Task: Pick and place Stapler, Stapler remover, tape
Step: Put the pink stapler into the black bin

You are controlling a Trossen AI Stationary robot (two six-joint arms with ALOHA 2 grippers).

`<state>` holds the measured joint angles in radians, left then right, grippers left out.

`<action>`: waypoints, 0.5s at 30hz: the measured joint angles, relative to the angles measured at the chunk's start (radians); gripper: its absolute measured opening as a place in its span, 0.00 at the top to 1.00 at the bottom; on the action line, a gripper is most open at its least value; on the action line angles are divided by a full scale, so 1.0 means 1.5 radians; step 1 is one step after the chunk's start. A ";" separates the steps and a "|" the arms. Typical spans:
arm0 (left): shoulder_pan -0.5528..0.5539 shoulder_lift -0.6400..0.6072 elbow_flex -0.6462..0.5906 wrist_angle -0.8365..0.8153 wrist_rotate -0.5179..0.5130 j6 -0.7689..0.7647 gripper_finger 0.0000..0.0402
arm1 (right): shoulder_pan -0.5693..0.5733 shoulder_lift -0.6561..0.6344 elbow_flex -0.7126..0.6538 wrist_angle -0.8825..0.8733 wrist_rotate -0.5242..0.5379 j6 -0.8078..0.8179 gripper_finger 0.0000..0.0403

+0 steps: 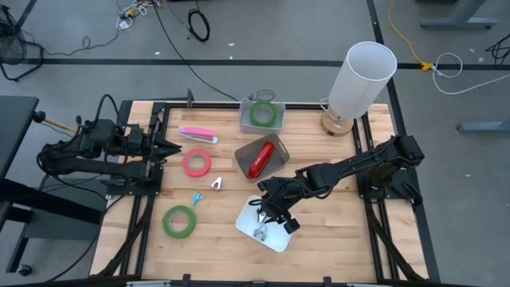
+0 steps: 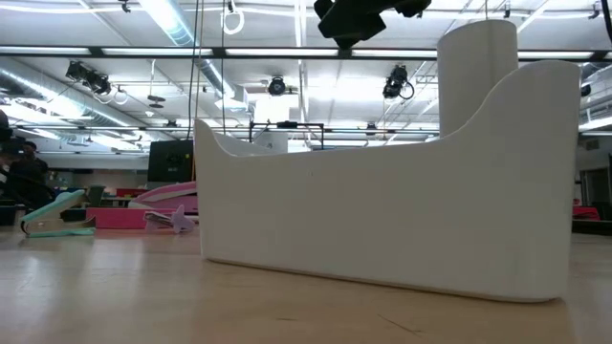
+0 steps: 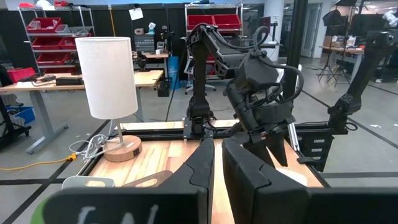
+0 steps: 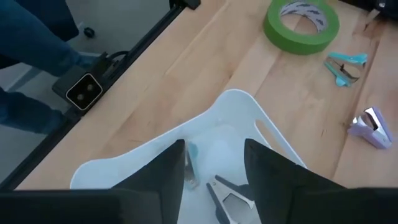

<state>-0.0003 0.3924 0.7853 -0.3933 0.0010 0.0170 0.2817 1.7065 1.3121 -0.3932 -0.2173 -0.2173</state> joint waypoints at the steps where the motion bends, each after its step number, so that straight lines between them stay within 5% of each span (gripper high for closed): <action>1: 0.000 0.000 0.000 0.000 0.000 0.000 0.91 | 0.000 0.000 0.000 -0.001 0.000 0.001 0.59; 15: 0.000 0.000 0.000 0.000 0.000 0.000 0.91 | 0.002 -0.032 0.000 -0.016 0.063 0.057 0.59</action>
<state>-0.0004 0.3925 0.7853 -0.3935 0.0006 0.0170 0.2847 1.6583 1.3121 -0.4176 -0.1233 -0.1311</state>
